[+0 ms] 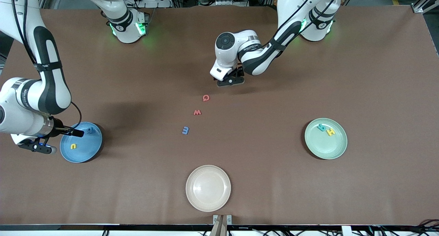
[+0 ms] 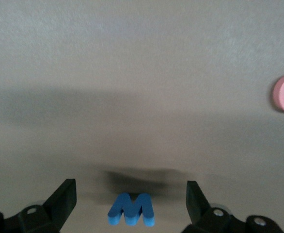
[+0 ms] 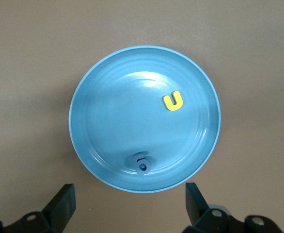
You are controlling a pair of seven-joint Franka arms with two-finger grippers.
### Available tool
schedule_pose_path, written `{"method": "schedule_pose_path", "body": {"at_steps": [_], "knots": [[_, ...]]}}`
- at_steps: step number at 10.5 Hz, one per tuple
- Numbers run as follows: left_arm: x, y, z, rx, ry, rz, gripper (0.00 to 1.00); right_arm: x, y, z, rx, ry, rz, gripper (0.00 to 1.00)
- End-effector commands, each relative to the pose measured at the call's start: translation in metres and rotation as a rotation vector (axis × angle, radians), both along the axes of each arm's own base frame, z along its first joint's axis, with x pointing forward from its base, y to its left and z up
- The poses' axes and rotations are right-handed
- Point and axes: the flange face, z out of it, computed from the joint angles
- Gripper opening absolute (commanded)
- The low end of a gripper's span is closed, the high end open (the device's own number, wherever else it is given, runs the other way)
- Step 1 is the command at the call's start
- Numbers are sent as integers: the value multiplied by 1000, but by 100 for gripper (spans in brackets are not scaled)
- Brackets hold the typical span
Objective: Sort upper and lower case letters into plates
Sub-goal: 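Place the 6 in the blue plate while the left gripper lowers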
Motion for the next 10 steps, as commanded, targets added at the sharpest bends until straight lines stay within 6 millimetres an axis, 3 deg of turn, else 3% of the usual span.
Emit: {"method": "schedule_pose_path", "body": {"at_steps": [1, 4, 6, 10], "knots": [[-17, -6, -8, 16, -49, 8, 100, 3, 18, -1, 0, 20, -11, 100], [-33, -2, -17, 34, -46, -7, 100, 5, 71, -3, -14, 35, -69, 100], [-35, -2, -19, 34, -46, -18, 100, 6, 96, -3, -24, 33, -107, 100], [-33, -1, -18, 31, -47, -14, 97, 7, 114, -2, -30, 30, -123, 100]]}}
